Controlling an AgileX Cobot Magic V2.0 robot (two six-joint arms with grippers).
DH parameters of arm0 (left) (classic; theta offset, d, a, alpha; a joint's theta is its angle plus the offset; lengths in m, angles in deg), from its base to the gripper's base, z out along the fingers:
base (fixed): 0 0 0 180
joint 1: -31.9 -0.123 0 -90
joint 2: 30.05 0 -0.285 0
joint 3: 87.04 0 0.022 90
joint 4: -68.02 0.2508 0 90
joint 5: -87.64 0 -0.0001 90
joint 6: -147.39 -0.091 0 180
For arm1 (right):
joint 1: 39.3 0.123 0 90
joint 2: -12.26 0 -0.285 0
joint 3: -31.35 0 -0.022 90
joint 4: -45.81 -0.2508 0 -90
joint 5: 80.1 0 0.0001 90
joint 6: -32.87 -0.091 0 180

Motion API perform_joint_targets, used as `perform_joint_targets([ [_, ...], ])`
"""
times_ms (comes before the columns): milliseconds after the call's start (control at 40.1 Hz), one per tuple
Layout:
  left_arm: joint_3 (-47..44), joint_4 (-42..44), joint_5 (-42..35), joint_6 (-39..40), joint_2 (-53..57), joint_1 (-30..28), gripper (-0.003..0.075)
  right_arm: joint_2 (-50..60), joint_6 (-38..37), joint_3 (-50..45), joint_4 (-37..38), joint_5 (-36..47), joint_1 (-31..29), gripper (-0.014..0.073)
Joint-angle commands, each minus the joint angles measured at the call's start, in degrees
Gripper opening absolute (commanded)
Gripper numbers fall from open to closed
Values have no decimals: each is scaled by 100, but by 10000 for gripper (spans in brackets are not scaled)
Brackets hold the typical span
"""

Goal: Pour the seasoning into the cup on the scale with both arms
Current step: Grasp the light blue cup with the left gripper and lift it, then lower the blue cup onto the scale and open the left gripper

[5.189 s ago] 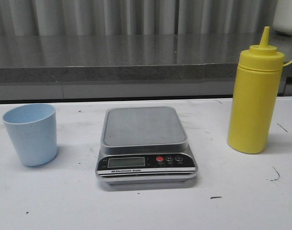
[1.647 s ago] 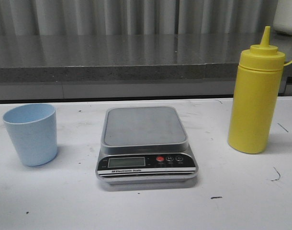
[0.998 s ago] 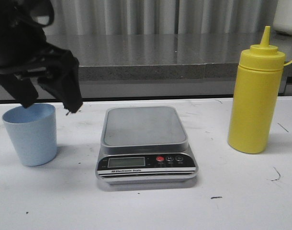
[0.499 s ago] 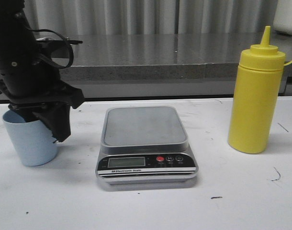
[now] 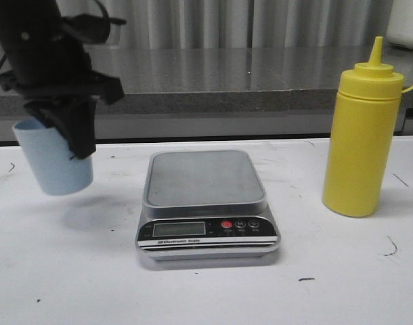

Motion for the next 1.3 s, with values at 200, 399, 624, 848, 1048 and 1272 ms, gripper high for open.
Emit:
perform_joint_targets([
  [200,1649,-31,122,-11,-87,920,-20,-58,20,220,-12,436,-21,641],
  [399,2556,44,430,-11,-913,1394,-20,-58,20,220,-12,436,-21,641],
  [624,2900,387,560,135,-1396,1636,-18,-58,20,220,-12,436,-21,641],
  [848,2900,388,569,135,-1533,1650,105,-58,20,220,-12,436,-21,641],
  [1048,2946,388,666,135,-1509,1650,398,-58,20,220,-12,436,-21,641],
  [1272,3598,380,1240,145,-1393,1650,464,-58,20,220,-12,436,-21,641],
])
